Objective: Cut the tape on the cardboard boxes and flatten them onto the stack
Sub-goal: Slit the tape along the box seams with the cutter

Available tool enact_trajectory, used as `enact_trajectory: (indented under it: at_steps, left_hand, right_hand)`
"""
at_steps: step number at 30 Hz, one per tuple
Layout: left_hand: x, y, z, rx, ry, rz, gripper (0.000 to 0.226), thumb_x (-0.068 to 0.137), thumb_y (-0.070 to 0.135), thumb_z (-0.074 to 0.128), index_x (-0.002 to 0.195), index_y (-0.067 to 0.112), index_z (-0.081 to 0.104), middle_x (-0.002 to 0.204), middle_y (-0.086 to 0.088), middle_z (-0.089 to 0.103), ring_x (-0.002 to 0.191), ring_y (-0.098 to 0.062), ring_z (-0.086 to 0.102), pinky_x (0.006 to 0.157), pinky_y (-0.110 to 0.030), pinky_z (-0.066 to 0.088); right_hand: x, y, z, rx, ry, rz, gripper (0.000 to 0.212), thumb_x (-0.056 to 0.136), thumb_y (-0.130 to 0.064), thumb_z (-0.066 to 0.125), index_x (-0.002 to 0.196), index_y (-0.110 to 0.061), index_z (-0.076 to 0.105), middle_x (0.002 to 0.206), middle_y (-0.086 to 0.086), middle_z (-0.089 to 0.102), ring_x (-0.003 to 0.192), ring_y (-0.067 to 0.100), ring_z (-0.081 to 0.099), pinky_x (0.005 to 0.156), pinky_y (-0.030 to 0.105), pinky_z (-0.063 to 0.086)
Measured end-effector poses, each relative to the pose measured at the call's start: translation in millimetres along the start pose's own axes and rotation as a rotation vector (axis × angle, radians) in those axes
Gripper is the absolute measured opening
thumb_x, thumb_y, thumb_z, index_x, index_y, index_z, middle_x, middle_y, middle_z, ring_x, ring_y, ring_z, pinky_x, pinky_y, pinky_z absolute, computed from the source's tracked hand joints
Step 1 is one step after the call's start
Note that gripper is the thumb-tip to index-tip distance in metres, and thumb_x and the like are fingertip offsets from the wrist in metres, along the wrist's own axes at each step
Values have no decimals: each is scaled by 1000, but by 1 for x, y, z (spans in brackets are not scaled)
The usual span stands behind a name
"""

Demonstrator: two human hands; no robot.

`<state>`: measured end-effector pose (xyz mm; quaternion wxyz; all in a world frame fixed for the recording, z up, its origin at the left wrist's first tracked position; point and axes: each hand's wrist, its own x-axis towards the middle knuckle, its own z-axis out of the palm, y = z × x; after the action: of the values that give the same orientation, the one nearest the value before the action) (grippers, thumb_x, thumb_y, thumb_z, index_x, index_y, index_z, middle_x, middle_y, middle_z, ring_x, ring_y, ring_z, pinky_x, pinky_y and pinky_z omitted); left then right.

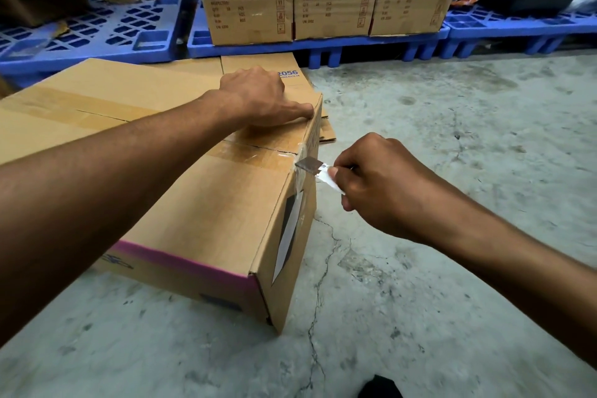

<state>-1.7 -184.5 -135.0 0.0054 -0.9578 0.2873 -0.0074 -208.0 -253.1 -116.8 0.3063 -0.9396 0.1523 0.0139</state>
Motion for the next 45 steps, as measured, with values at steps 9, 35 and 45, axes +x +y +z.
enact_trajectory:
  at_steps: [9,35,45]
  left_hand:
    - [-6,1,1,2,3,7,88,72,83,40,125,16,60,118,-12,61,88,-24,49,71,-32,38]
    - [-10,1,5,35,-6,27,93,70,87,35,129,18,56,121,-12,60,108,-31,55,72,-34,34]
    - [-14,-2,1,10,-29,24,96,67,89,32,128,19,57,123,-11,60,109,-31,55,73,-34,37]
  right_hand:
    - [-9,-12,6,79,-127,6,31,98,-20,48,81,-3,69,68,0,62,29,0,45,27,7,25]
    - [4,-3,0,34,-48,63,39,97,-16,46,61,-10,61,66,3,64,33,4,41,37,17,29]
    - [-5,-18,17,79,-200,-18,30,98,-22,50,82,-6,70,66,-2,62,28,-8,45,28,6,26]
